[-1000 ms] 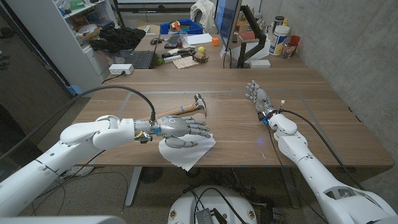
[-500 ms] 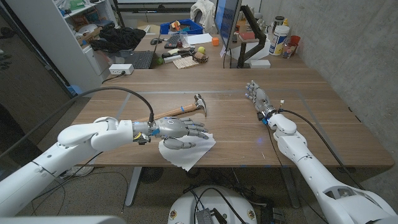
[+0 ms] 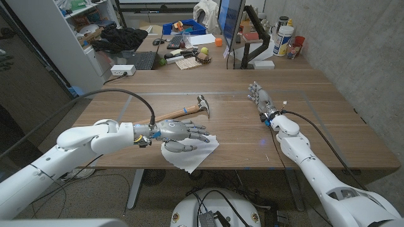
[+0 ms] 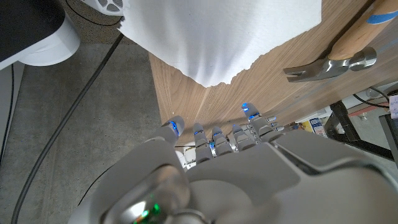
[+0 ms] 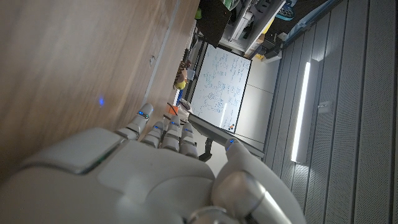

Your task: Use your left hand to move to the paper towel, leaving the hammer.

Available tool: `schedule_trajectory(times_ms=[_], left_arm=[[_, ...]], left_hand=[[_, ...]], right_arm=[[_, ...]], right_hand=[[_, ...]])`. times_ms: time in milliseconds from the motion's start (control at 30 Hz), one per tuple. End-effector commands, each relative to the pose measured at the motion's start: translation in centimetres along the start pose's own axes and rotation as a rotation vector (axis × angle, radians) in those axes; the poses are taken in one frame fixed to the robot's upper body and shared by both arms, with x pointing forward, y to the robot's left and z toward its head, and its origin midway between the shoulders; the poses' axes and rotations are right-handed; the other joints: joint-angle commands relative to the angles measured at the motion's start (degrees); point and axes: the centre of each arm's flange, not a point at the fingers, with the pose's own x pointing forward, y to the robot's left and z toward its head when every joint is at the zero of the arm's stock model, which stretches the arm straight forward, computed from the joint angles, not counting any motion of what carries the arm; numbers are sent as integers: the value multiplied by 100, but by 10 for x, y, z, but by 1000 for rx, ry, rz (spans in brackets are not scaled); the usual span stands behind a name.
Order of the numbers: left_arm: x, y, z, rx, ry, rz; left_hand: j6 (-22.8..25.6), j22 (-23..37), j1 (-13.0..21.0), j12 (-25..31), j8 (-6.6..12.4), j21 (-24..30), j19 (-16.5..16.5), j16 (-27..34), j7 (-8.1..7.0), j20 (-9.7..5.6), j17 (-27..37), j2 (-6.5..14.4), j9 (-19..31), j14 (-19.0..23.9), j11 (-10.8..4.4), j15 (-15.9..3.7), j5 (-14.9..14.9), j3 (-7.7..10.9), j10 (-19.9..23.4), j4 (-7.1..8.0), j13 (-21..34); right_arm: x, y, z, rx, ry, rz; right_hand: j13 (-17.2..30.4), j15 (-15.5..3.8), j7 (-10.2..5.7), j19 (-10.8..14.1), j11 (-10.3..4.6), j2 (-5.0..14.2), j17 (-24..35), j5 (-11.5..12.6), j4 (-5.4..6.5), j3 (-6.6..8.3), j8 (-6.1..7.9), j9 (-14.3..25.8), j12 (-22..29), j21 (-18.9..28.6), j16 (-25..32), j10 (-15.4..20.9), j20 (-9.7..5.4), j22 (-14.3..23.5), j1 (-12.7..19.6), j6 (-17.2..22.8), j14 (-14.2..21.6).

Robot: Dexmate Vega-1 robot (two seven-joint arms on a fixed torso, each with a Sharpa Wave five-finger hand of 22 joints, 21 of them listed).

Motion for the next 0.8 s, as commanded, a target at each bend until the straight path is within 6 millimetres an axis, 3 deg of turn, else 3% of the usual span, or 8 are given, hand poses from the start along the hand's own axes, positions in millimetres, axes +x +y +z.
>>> schedule_trajectory(times_ms=[33, 800], left_arm=[[-3, -7, -1, -9, 6, -21], [-5, -15, 2, -15, 10, -42]], left_hand=[[4, 31, 57, 22, 17, -18, 41, -25, -38, -8, 10, 7, 14, 15, -22, -315, -18, 26, 43, -38, 15], [16, 32, 144, 4, -1, -30, 60, -30, -46, -19, 9, 40, 16, 6, -42, -329, -31, 90, 19, -95, 15]], right_arm=[[5, 4, -1, -2, 5, 7], [7, 7, -4, -2, 11, 13]], right_hand=[[24, 28, -35, 11, -41, 9, -4, 58, 14, 13, 17, 29, -8, -14, -3, 24, -97, 22, -66, 6, -5], [24, 28, -31, 24, -30, 3, -4, 60, 21, 10, 17, 28, -8, -39, -3, 23, -99, 23, -70, 0, 0]])
